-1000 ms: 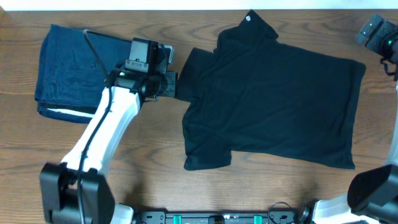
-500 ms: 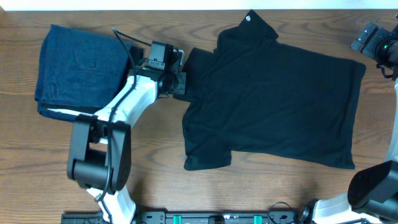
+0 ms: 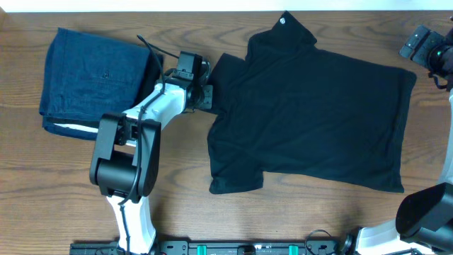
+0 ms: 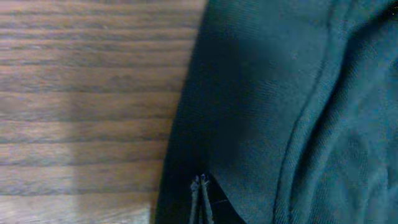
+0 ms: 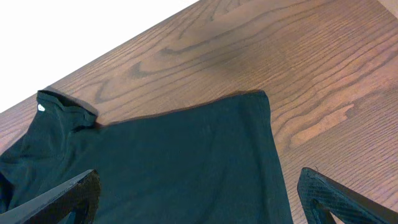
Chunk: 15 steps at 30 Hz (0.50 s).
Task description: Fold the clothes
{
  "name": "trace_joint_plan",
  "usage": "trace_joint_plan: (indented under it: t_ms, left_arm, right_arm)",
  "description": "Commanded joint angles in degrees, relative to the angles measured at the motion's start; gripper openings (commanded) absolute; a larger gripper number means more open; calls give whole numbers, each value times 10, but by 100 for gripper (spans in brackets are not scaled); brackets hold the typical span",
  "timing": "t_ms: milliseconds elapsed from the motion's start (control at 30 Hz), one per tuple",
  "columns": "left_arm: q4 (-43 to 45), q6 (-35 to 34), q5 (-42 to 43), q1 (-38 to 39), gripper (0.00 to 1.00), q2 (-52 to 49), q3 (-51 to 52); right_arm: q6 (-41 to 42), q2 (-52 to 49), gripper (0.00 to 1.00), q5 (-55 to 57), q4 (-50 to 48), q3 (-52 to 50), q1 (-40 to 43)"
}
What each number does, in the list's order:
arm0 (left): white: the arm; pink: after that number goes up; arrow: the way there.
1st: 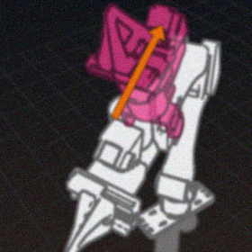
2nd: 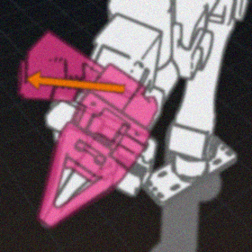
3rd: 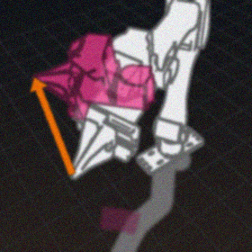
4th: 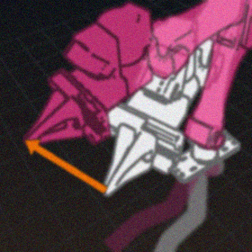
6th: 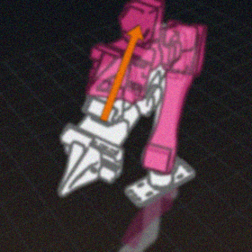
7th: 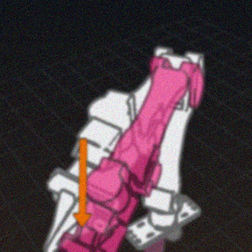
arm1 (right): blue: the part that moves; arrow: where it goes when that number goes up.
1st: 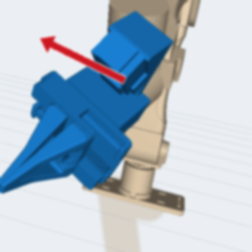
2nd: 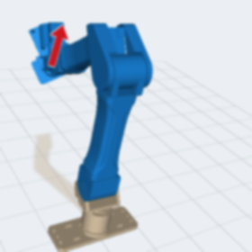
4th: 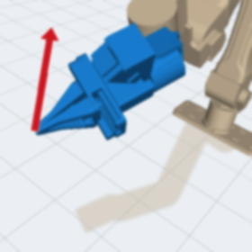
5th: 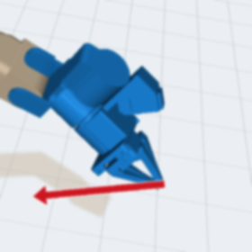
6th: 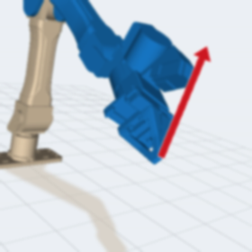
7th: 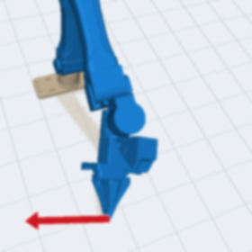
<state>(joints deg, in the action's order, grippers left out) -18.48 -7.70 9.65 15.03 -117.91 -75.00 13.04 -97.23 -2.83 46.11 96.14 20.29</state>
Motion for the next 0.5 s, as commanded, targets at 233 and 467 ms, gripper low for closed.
trace_joint_plan:
  t_ms: [233,467]
  left_arm:
    - [-113,-138,-103,-35,6,-26,16]
    - [-168,-157,-82,-38,7,-19,16]
  right_arm:
    - [6,-3,99,0,2,-2,4]
    - [6,-3,99,0,2,-2,4]
